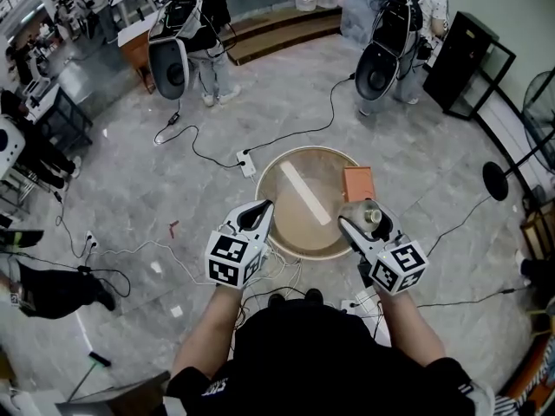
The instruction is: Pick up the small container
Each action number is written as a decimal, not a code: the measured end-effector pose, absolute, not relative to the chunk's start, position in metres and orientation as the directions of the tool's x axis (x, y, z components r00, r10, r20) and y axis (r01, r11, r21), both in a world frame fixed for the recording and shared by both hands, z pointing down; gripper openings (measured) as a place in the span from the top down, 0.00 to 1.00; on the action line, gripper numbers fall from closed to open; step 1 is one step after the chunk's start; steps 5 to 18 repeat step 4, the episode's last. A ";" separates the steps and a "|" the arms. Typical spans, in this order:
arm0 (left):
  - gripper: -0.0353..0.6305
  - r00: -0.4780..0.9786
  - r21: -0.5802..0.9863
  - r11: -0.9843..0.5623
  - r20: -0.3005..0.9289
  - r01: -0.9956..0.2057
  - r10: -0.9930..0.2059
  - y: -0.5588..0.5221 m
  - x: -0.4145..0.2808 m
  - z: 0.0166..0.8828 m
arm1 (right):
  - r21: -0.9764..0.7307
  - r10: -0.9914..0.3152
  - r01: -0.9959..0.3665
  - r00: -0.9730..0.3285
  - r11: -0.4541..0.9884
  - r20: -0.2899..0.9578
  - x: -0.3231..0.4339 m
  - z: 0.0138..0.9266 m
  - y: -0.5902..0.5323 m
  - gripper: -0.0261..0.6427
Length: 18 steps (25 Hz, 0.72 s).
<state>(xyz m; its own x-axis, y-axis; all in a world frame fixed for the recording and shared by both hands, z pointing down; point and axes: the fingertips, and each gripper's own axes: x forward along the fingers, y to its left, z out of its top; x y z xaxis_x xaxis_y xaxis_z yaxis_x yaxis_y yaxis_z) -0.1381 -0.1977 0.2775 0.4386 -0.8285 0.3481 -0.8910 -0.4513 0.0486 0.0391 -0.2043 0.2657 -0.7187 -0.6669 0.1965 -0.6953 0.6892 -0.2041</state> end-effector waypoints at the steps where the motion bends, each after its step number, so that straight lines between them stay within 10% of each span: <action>1: 0.92 0.437 0.050 -0.449 0.350 -0.892 -0.829 -0.197 -0.139 0.279 | -0.205 -0.665 -0.694 -0.720 0.691 0.196 0.038 0.266 -0.204 0.45; 18: 0.92 0.433 0.051 -0.445 0.353 -0.894 -0.830 -0.196 -0.140 0.282 | -0.206 -0.659 -0.687 -0.727 0.697 0.193 0.036 0.267 -0.204 0.45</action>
